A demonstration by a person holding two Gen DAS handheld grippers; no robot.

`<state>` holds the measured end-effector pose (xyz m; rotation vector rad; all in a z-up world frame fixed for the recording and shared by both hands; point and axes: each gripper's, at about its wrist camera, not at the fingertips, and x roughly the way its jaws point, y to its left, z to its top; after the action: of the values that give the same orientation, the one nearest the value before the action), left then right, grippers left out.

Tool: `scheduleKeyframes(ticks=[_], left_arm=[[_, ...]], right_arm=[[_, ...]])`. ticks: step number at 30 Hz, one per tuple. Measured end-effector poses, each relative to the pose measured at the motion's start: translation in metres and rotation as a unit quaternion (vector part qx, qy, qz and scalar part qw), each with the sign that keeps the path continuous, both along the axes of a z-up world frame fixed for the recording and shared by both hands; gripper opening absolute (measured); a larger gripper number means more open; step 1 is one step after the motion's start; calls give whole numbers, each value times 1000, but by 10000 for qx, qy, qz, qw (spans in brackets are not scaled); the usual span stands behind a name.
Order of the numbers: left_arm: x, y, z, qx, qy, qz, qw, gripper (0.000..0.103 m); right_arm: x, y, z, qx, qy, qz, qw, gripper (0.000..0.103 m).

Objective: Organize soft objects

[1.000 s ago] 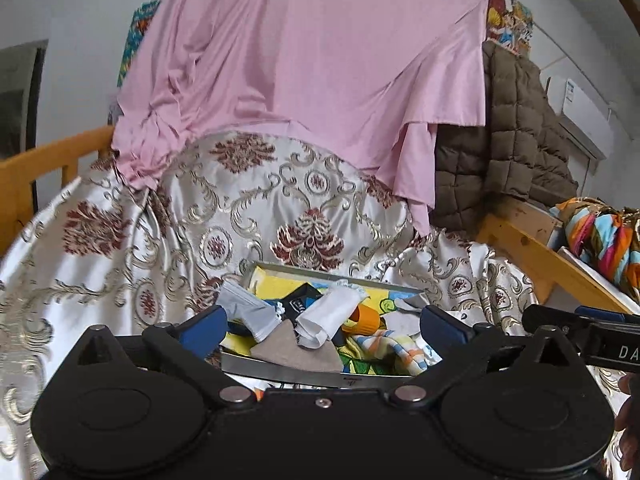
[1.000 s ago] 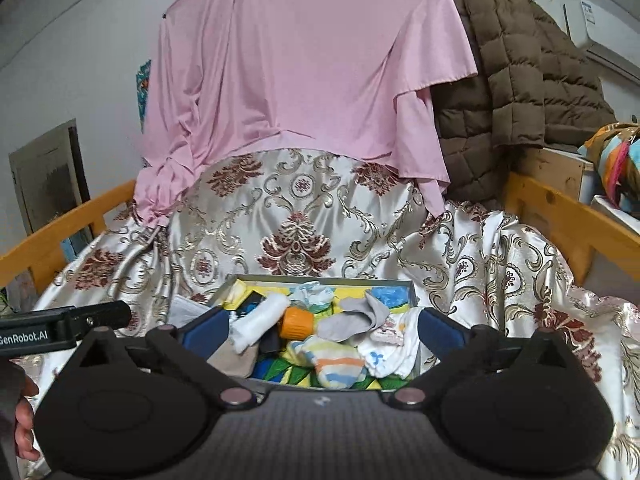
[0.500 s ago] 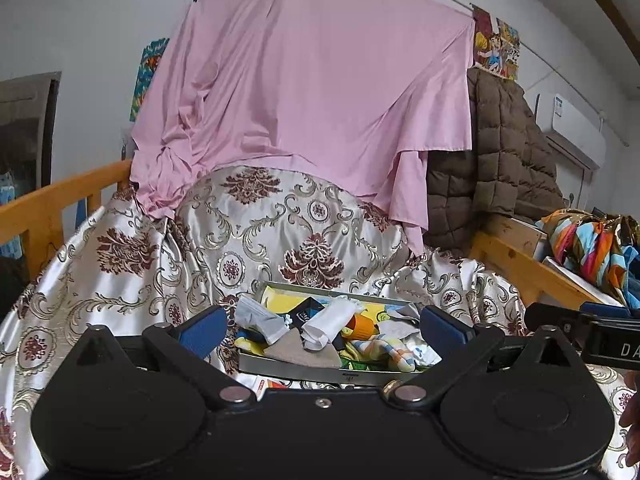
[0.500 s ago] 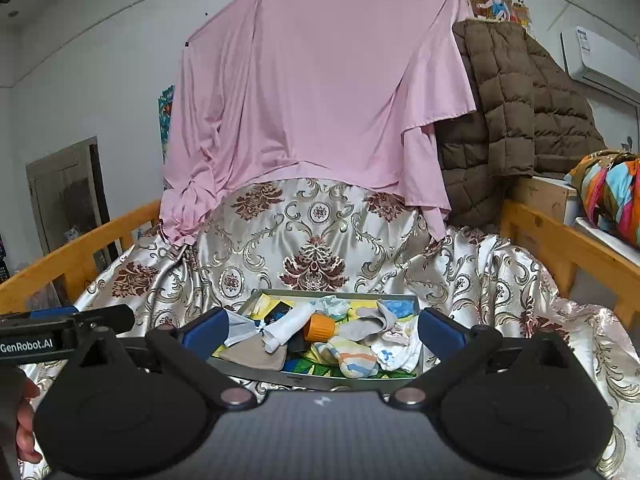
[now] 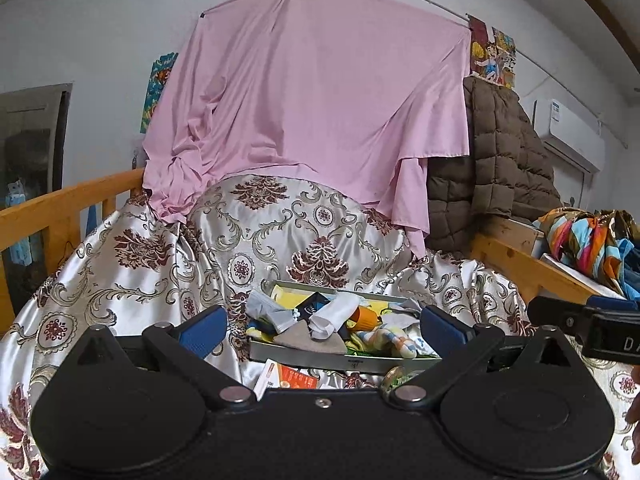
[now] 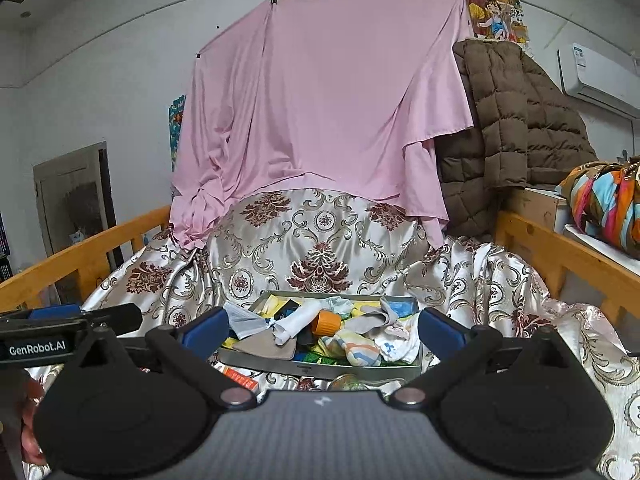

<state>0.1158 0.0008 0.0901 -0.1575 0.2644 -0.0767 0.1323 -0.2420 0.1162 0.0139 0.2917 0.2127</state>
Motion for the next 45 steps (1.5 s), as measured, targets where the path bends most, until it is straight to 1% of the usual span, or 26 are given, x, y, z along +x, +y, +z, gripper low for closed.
scheduleKeyframes(ticks=[6, 12, 17, 20, 28, 34, 39, 45], left_arm=[[-13, 0, -11, 107, -77, 27, 9999, 102], [-25, 4, -24, 166, -84, 50, 9998, 102], [-34, 9, -35, 254, -134, 199, 9994, 102], [-38, 14, -41, 224, -159, 300, 9992, 102], [-48, 22, -54, 63, -124, 514, 9986, 102], [-55, 23, -68, 99, -78, 785, 9968, 102], [-57, 27, -78, 15, 15, 981, 9952, 102], [-60, 22, -87, 151, 81, 966, 9952, 102]], right_arm=[[-14, 2, -10, -113, -170, -53, 9998, 103], [-26, 8, -21, -209, -212, -35, 9996, 103], [-36, 15, -34, -291, -241, -40, 9993, 103], [-41, 17, -41, -293, -255, -63, 9992, 103], [-48, 18, -55, -219, -164, -151, 9995, 103], [-53, 20, -69, -184, -71, -272, 9994, 103], [-56, 23, -80, -172, -18, -374, 9992, 103], [-59, 25, -91, -145, -11, -454, 9989, 103]])
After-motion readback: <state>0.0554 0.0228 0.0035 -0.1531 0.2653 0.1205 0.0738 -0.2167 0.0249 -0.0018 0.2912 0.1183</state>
